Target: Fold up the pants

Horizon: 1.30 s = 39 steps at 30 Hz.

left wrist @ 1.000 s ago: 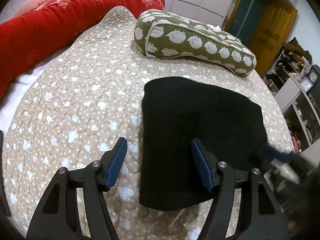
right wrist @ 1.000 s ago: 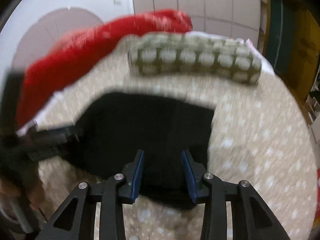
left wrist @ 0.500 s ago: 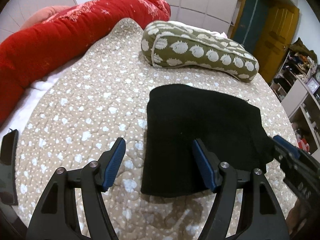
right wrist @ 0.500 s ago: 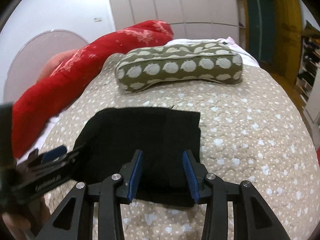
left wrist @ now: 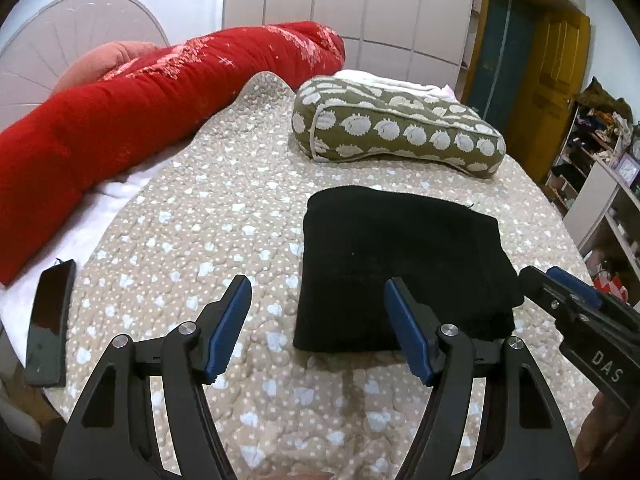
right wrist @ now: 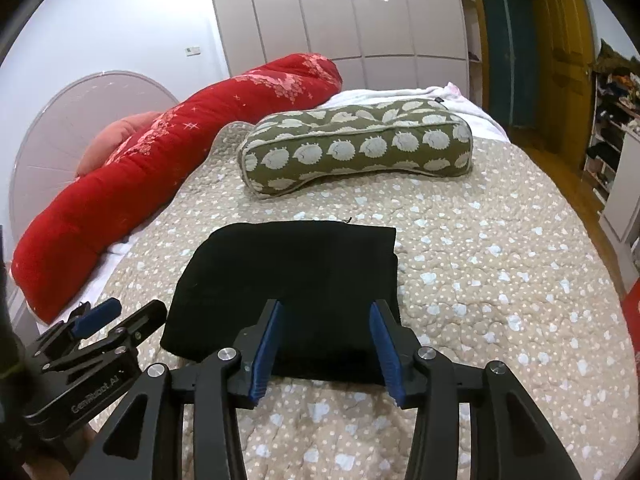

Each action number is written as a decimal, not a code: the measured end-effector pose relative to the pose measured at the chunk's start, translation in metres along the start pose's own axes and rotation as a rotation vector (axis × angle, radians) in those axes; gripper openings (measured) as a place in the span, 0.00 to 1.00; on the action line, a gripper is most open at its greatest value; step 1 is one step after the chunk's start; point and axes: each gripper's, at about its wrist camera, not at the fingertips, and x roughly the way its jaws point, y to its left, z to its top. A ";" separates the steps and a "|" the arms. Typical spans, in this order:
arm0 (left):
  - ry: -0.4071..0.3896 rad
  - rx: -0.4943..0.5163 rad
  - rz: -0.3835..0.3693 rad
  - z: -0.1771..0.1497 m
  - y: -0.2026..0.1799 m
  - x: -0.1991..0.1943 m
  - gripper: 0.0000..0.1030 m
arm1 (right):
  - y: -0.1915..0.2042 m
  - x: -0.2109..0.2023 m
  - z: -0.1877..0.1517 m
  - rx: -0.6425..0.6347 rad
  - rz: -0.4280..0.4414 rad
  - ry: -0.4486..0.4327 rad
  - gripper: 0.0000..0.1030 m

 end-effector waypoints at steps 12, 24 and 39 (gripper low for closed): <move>-0.044 0.040 0.022 -0.008 -0.007 -0.022 0.67 | 0.013 -0.011 -0.013 -0.031 0.024 -0.001 0.44; -0.033 0.041 0.022 -0.012 -0.009 -0.023 0.67 | 0.000 -0.017 -0.019 0.004 0.016 0.001 0.44; -0.034 0.054 0.019 -0.014 -0.016 -0.024 0.67 | -0.003 -0.020 -0.020 0.019 0.028 0.006 0.44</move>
